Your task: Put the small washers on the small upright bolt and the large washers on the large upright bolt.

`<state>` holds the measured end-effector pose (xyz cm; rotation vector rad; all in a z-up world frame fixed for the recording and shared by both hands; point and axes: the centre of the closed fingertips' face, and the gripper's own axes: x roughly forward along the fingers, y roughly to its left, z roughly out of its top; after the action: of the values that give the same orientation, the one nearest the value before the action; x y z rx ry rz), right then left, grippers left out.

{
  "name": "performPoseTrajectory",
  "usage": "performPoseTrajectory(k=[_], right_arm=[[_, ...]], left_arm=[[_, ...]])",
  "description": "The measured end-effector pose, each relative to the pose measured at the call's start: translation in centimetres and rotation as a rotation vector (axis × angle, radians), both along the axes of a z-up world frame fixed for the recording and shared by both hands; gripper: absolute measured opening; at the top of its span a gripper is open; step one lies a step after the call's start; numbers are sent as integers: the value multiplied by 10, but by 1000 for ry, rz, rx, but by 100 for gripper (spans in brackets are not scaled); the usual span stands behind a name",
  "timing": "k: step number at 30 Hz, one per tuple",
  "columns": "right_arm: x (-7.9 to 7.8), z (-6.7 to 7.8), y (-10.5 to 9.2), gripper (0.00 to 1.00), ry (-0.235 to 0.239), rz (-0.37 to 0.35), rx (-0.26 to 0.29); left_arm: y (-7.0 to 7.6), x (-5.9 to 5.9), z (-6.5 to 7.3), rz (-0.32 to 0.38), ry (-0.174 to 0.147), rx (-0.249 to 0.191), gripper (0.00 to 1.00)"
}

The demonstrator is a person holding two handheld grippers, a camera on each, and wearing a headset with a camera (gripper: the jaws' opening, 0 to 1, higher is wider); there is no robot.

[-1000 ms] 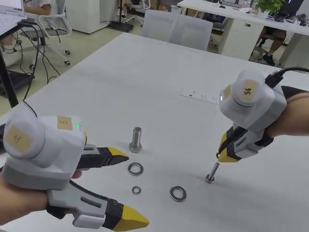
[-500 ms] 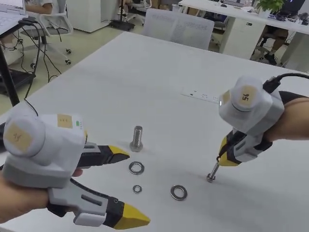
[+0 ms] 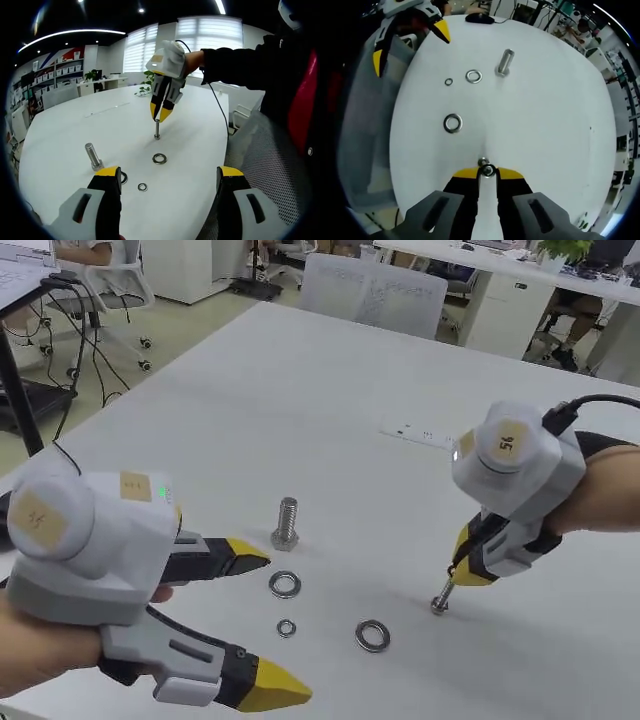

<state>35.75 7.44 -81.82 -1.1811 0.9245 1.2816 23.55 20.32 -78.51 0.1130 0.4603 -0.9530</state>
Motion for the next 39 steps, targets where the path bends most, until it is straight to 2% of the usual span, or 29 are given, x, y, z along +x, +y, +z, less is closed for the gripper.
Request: performPoseTrajectory(k=[26, 39], right_arm=[[1, -22, -3, 14, 38, -16, -7], [5, -40, -6, 14, 42, -16, -20]], left_arm=[[-1, 1, -2, -4, 2, 14, 78], [-1, 3, -3, -1, 3, 15, 78]])
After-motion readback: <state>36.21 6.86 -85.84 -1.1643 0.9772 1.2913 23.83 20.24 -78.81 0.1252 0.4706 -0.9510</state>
